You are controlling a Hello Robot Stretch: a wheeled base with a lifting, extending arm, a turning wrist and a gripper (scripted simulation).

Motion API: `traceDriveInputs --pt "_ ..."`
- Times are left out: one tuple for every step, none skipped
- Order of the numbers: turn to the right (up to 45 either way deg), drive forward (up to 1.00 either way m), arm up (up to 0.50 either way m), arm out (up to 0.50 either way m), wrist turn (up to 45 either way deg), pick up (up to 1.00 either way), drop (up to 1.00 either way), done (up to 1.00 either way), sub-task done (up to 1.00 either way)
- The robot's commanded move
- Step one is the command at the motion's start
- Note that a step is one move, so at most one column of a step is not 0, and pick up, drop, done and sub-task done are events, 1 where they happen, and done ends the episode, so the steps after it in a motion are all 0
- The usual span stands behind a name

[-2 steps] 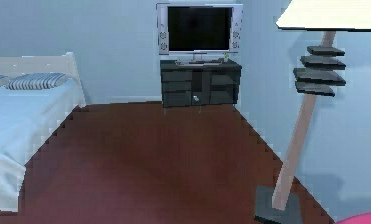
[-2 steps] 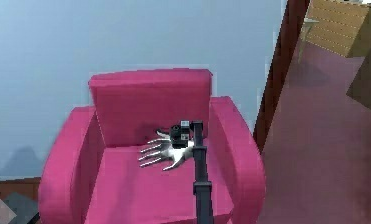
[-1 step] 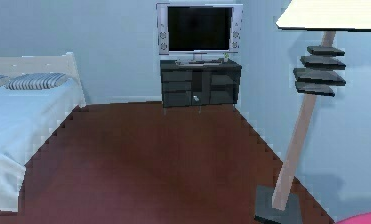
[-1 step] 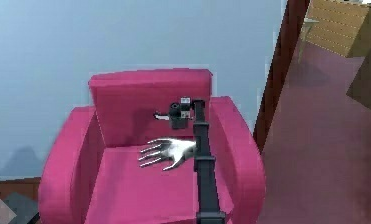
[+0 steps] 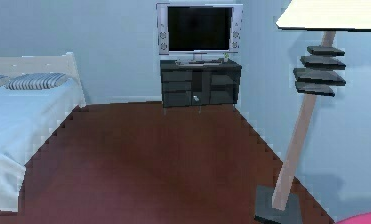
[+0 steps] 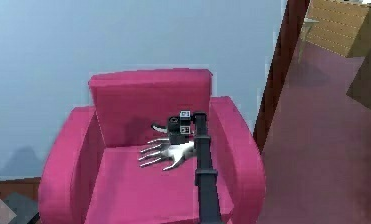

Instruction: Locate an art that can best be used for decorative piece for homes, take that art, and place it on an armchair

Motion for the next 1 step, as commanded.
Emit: traceDriveInputs --pt "0.0 0.00 0.00 0.00 0.0 0.00 0.00 1.00 0.00"
